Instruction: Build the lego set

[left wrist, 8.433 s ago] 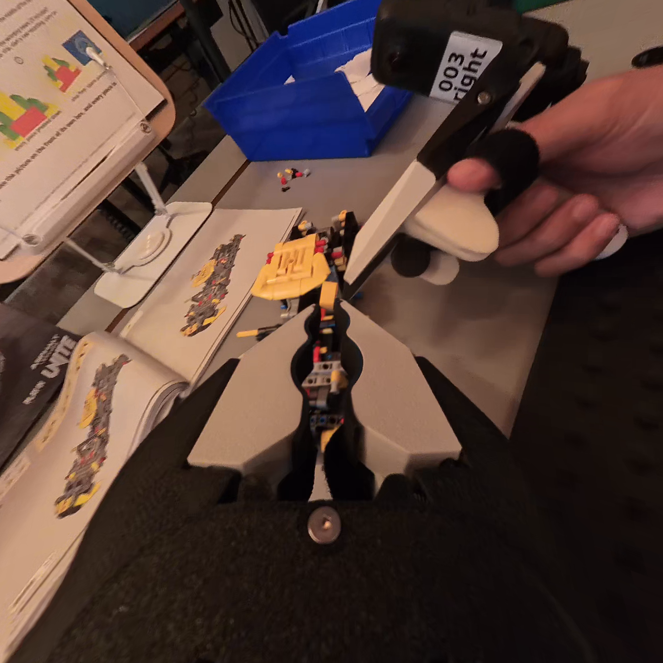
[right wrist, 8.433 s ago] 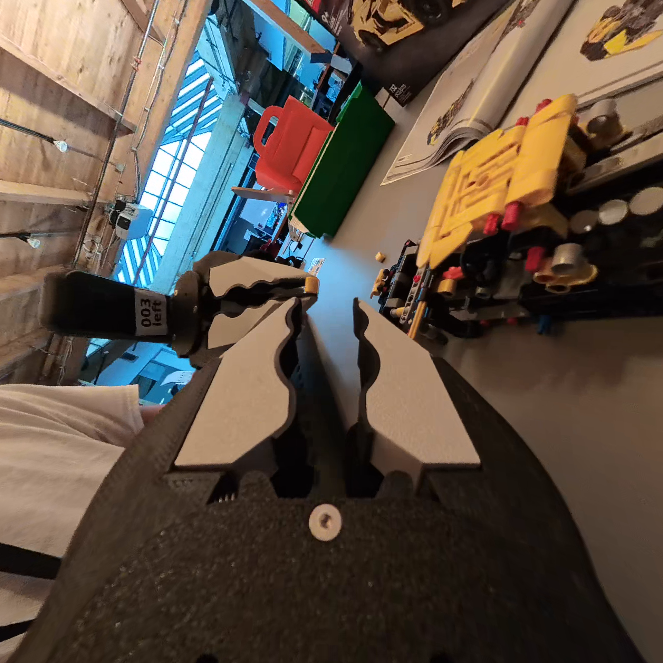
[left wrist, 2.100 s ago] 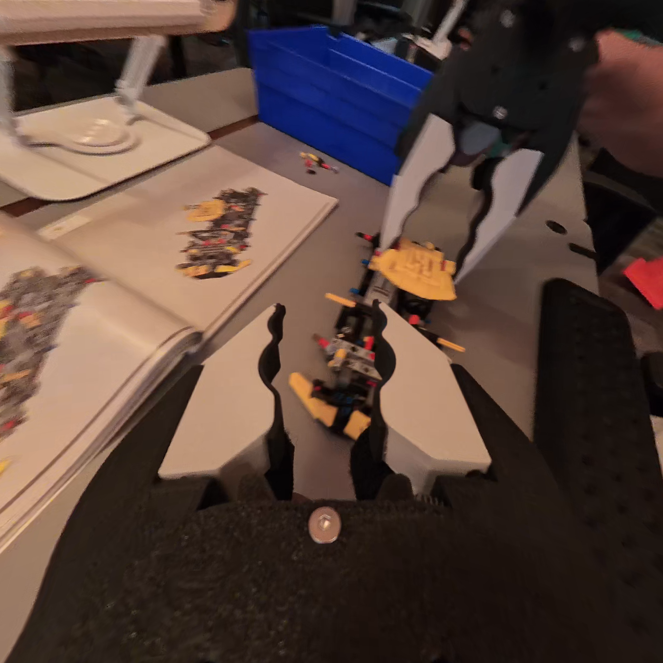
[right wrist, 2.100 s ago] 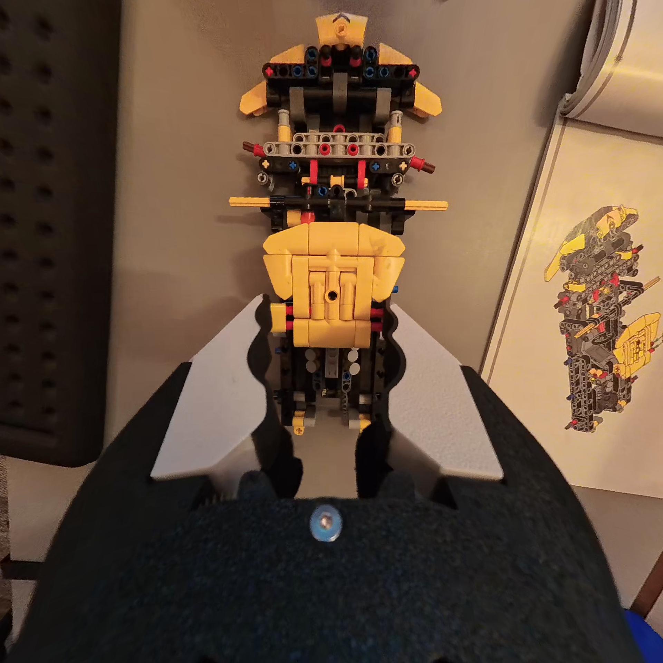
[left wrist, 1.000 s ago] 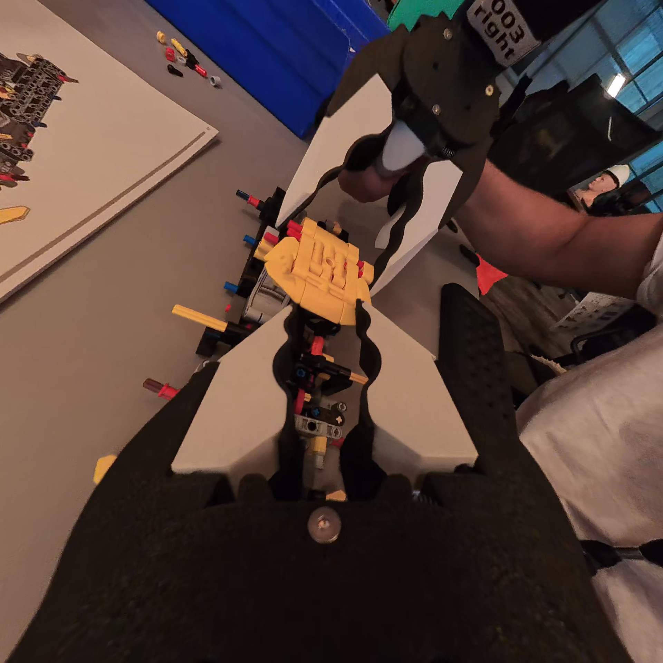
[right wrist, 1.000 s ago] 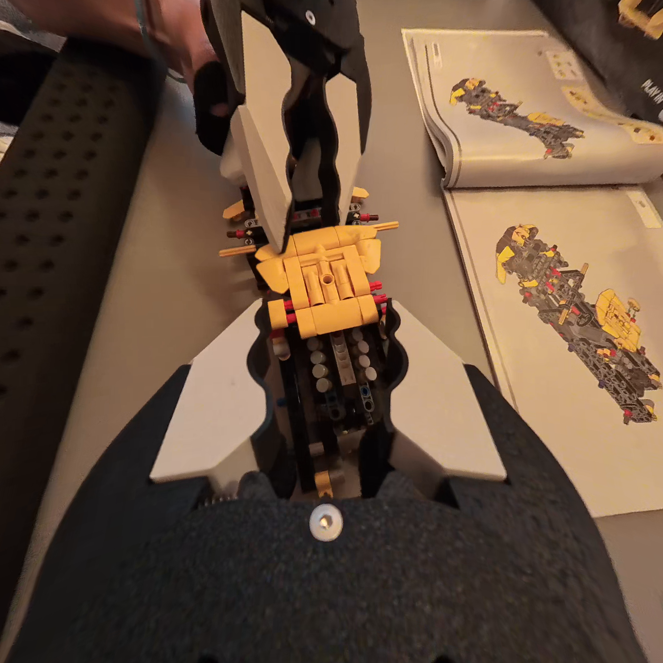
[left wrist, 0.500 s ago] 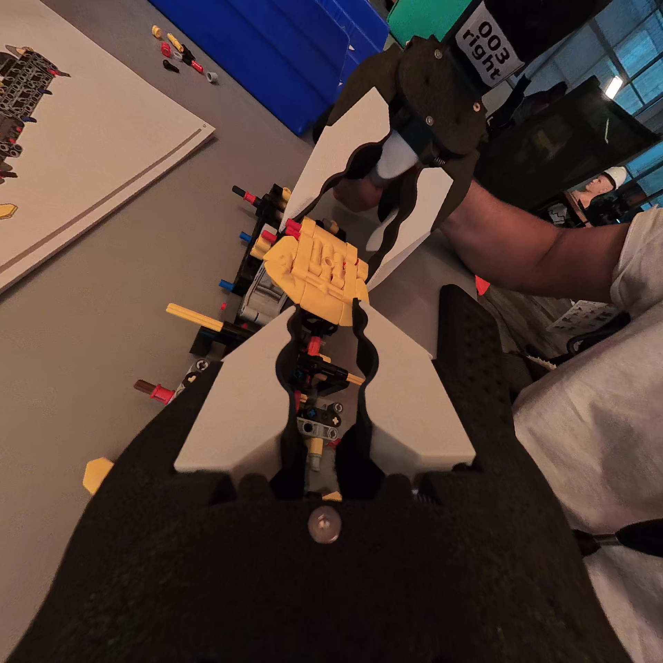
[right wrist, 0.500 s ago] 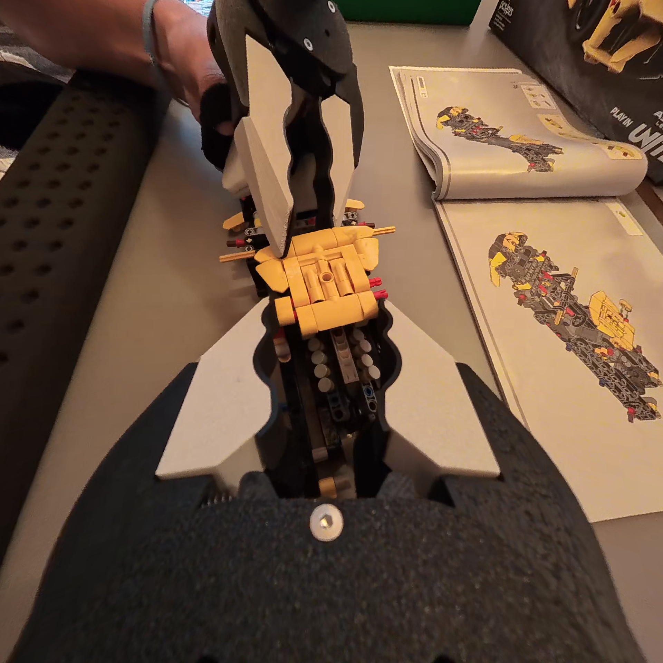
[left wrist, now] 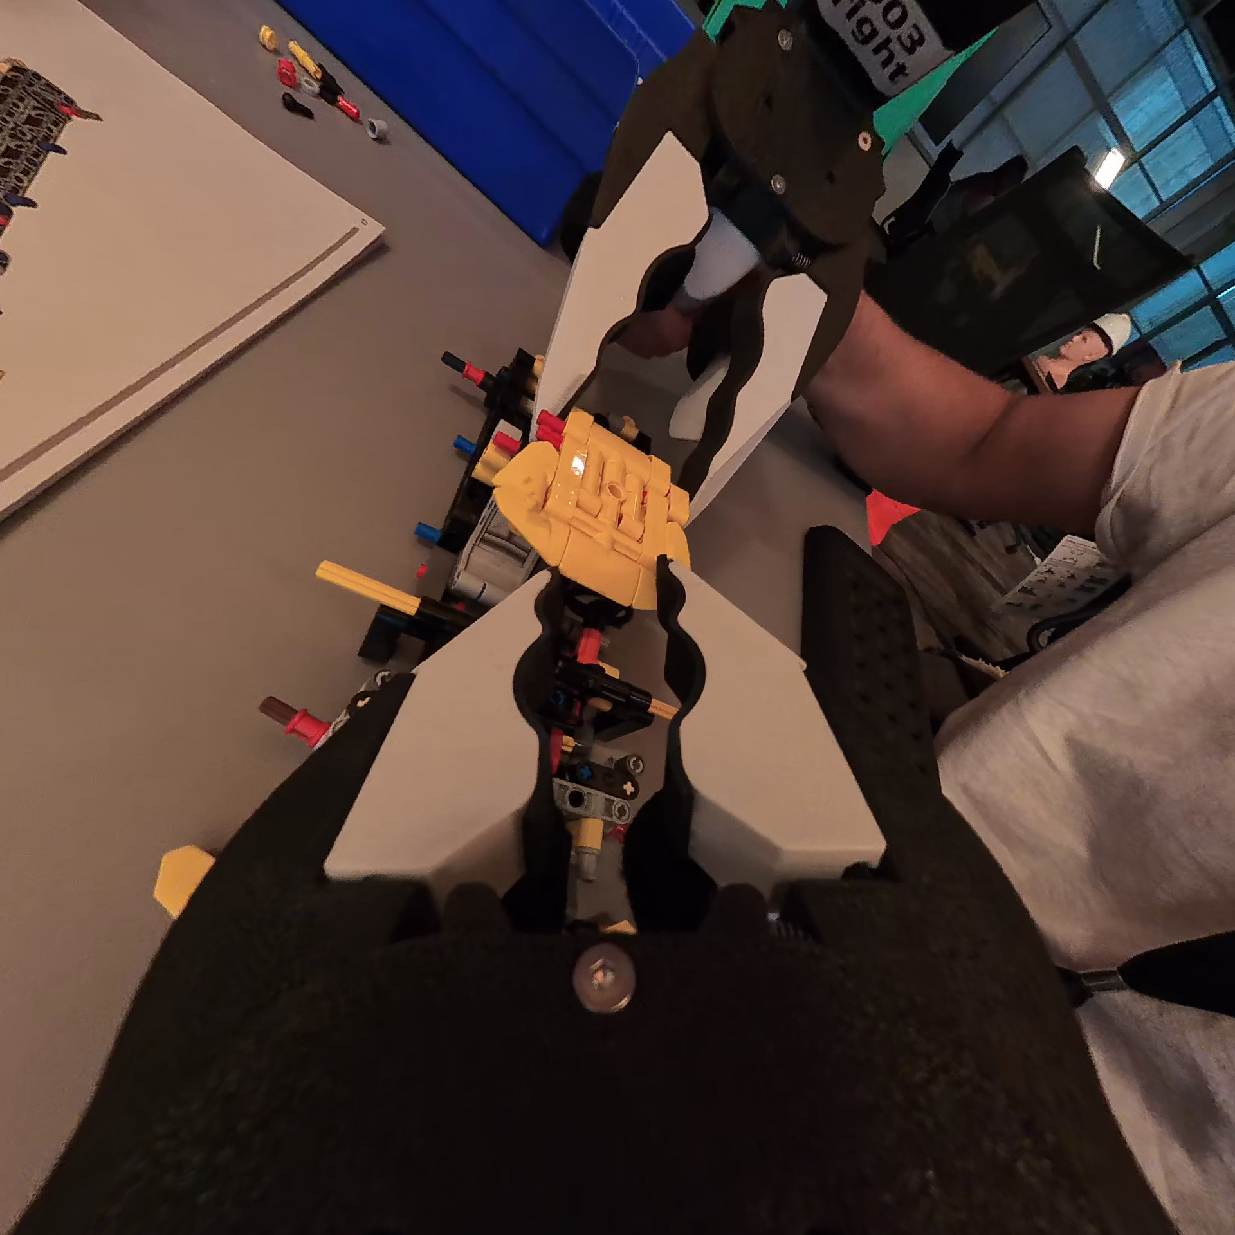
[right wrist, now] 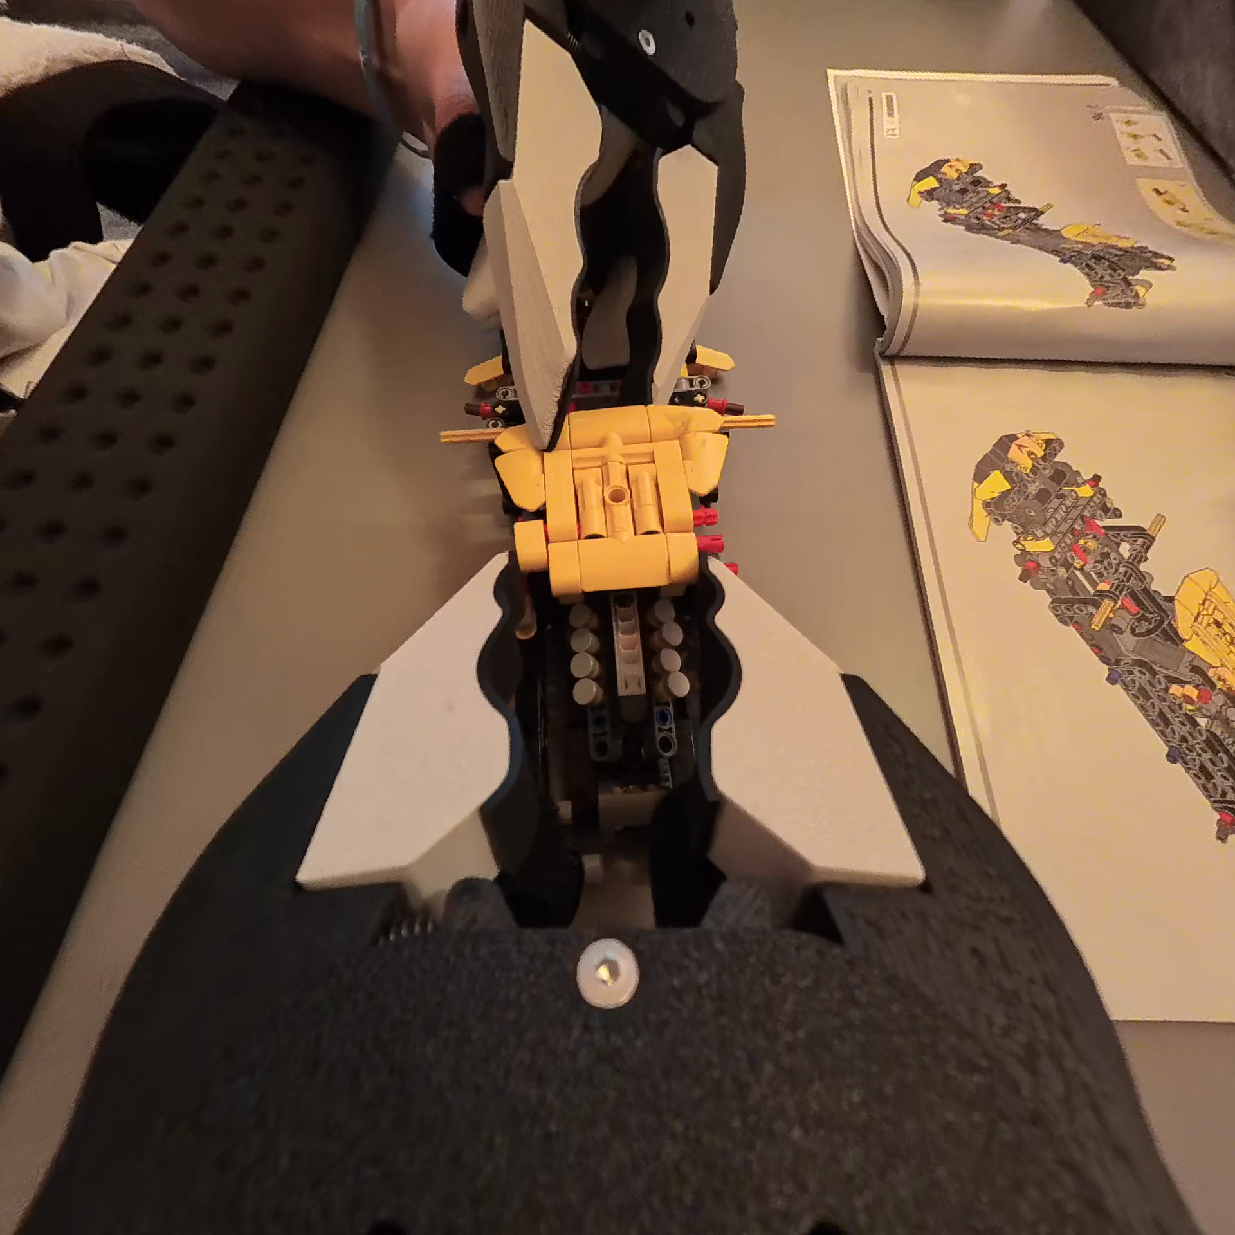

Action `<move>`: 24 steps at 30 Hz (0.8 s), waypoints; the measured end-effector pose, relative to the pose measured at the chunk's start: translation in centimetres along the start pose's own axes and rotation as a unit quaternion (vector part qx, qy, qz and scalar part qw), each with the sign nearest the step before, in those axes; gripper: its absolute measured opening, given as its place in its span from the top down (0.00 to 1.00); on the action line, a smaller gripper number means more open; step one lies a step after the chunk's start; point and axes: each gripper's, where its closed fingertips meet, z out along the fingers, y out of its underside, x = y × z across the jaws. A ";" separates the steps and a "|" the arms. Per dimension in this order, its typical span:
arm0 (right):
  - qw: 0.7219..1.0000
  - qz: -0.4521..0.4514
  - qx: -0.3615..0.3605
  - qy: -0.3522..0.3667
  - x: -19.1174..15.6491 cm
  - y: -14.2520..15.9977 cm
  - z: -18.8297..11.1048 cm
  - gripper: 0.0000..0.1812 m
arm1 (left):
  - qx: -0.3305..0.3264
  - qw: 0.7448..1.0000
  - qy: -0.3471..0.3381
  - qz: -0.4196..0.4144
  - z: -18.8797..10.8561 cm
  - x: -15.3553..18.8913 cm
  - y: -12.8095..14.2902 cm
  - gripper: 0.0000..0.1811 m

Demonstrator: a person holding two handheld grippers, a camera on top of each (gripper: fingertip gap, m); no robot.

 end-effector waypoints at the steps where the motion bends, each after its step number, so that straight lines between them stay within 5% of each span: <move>1: 1.000 0.001 0.006 0.003 0.0 0.0 0.0 0.72 | 0.001 1.000 0.000 -0.001 0.0 -0.1 0.0 0.85; 19: 0.999 0.033 -0.014 0.035 0.1 -0.2 0.1 0.72 | 0.003 1.000 0.011 -0.001 0.0 -0.1 0.0 0.85; 24: 0.987 -0.025 -0.140 0.073 0.7 0.1 -0.7 0.60 | 0.002 1.000 0.015 -0.003 0.0 -0.2 -0.1 0.85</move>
